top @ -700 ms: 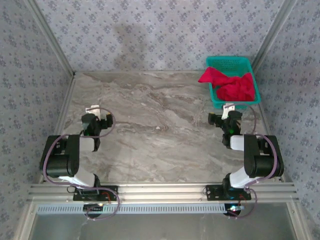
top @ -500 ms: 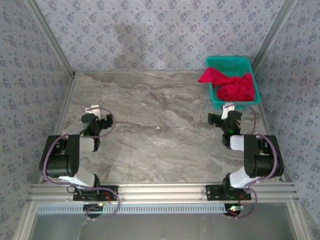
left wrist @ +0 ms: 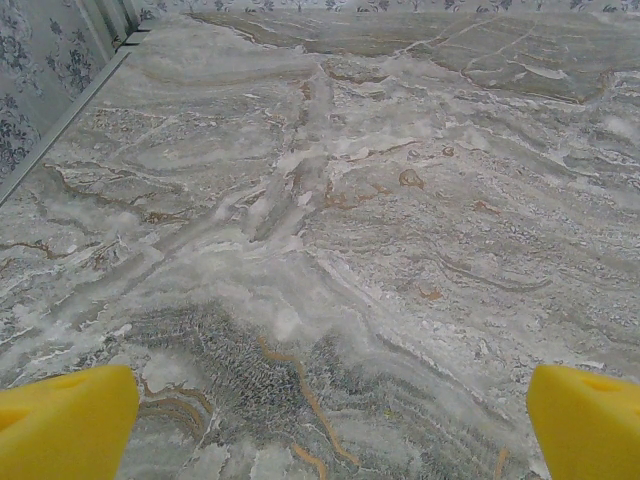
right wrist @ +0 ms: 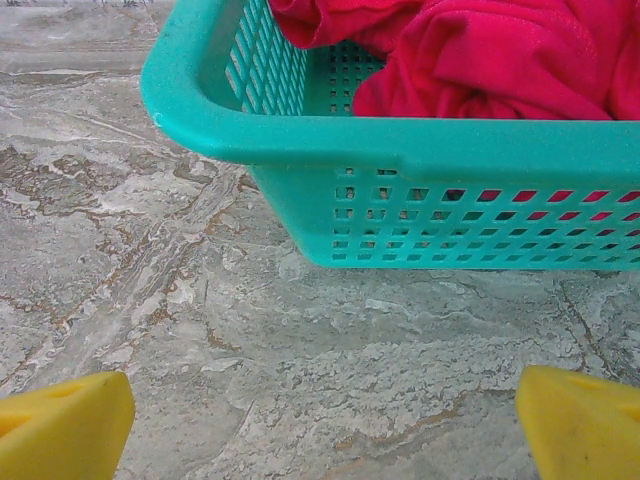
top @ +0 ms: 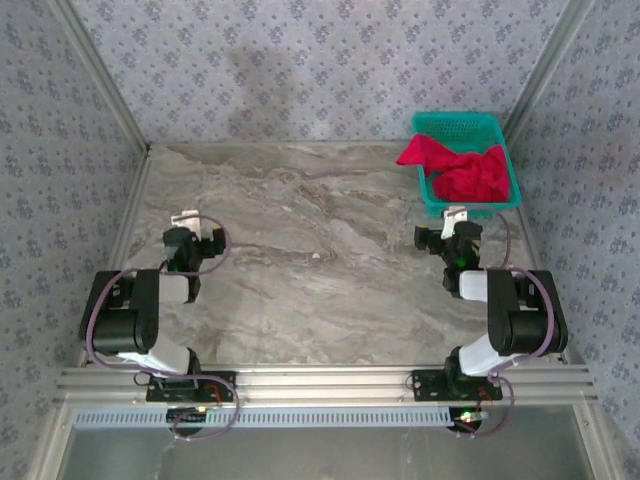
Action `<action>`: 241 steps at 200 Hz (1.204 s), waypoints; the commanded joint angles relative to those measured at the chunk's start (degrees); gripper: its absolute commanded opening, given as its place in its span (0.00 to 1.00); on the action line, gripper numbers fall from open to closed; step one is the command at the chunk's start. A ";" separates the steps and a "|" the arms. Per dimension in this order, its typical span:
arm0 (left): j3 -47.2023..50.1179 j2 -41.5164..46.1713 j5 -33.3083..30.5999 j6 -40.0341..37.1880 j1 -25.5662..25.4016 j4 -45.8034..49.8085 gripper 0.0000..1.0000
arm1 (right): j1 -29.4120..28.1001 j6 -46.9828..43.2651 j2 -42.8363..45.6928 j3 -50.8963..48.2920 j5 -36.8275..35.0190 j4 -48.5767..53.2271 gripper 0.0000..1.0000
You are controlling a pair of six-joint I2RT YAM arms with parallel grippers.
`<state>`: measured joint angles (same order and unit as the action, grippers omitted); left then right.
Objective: Fold the inside-out t-shirt
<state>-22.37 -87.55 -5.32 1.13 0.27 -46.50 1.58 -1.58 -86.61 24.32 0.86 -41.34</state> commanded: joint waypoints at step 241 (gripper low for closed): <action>-11.80 24.65 -26.20 33.68 -0.27 50.43 1.00 | 1.67 55.13 -15.45 61.59 -9.64 69.43 0.98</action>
<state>-34.13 -62.70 -25.93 25.50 -0.36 -2.81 3.14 41.08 -95.29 76.95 -5.17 13.58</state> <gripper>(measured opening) 0.997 0.990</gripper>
